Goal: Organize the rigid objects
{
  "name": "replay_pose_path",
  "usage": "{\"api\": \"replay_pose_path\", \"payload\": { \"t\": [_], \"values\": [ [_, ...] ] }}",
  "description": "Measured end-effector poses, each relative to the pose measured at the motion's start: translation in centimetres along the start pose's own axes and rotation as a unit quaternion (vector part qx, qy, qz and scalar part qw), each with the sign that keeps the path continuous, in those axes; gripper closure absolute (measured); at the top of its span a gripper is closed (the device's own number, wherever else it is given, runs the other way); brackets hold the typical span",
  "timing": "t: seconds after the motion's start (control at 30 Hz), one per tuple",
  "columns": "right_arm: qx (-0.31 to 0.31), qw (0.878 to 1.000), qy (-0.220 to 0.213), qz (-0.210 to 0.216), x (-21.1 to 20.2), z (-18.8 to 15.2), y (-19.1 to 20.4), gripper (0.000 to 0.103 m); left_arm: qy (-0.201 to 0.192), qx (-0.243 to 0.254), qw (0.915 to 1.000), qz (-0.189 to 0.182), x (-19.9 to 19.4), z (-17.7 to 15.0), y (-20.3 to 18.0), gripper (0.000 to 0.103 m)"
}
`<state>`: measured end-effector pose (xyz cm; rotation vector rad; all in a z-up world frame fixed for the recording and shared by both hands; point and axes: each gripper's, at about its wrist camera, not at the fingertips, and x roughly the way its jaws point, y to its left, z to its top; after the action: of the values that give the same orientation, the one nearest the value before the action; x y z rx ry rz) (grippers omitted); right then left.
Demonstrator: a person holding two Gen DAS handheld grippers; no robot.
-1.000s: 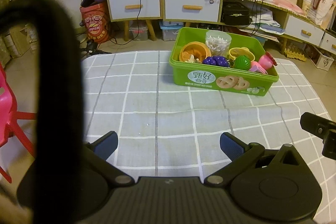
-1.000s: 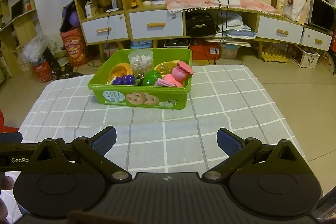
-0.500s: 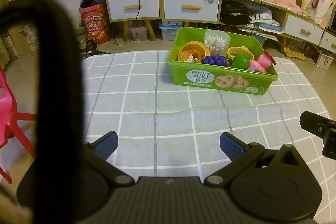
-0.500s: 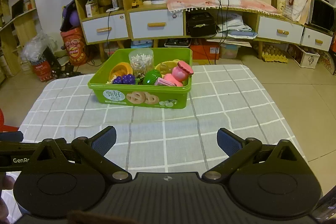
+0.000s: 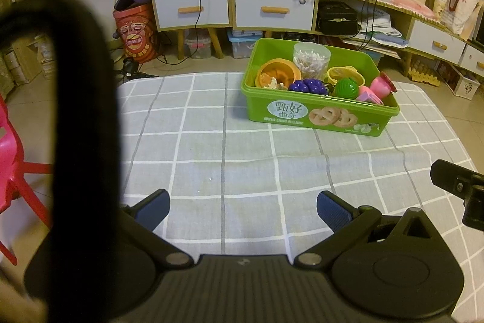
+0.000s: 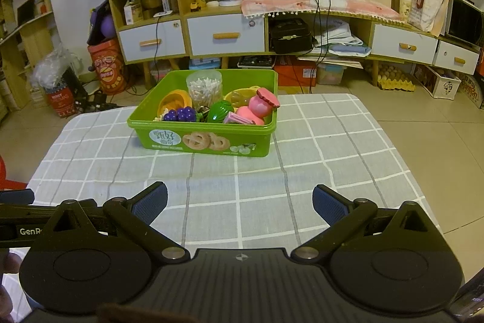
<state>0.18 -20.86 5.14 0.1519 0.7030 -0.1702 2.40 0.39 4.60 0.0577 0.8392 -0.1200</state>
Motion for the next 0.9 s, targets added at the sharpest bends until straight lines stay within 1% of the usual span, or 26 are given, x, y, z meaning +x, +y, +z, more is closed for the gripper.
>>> {"api": "replay_pose_path", "payload": {
  "t": [0.9],
  "values": [
    [-0.001, 1.000, 0.000, 0.000, 0.01, 0.01, 0.04, 0.002, 0.003, -0.003, 1.0000, -0.002, -0.01, -0.29, 0.04, 0.017]
  ]
}}
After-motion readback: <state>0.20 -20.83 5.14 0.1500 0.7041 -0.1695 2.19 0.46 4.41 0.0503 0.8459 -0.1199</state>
